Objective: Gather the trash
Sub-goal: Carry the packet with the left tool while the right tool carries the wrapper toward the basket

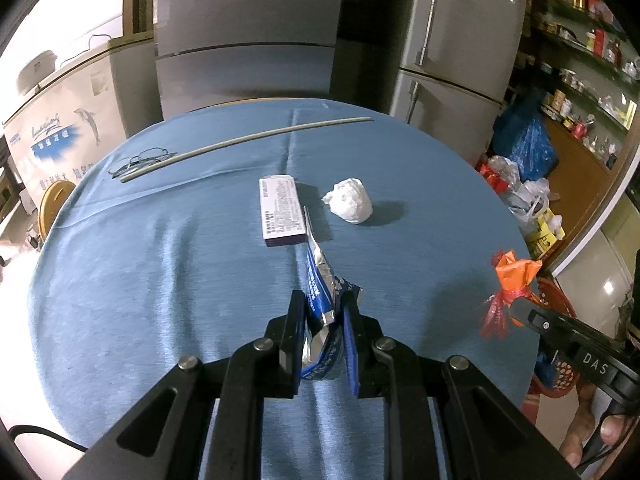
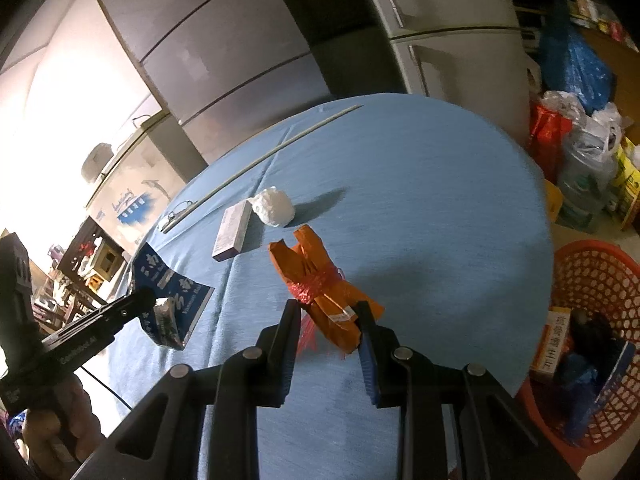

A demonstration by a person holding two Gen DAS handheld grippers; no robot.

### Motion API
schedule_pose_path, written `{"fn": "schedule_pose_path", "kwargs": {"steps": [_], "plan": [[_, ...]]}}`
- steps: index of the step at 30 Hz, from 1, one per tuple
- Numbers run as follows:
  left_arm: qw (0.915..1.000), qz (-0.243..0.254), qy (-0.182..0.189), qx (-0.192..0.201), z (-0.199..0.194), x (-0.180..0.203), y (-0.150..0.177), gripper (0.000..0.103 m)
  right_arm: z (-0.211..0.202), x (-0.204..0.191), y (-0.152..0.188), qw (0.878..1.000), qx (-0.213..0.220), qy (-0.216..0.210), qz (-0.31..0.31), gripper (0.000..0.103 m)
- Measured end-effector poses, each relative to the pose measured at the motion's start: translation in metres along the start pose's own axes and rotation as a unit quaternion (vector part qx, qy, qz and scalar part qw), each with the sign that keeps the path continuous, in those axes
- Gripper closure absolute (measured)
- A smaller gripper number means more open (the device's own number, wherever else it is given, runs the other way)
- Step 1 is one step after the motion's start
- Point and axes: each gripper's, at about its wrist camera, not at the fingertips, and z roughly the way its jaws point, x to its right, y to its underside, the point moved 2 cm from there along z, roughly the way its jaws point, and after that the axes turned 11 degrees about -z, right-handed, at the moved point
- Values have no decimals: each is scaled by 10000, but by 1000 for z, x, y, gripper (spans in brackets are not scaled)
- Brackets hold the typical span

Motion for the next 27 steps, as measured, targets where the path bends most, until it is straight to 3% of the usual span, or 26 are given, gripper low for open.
{"fn": "schedule_pose_path", "kwargs": {"steps": [27], "plan": [[9953,812,518,-143,8,101,15,85,-76,87,24,9937,446,724,734,73]]}}
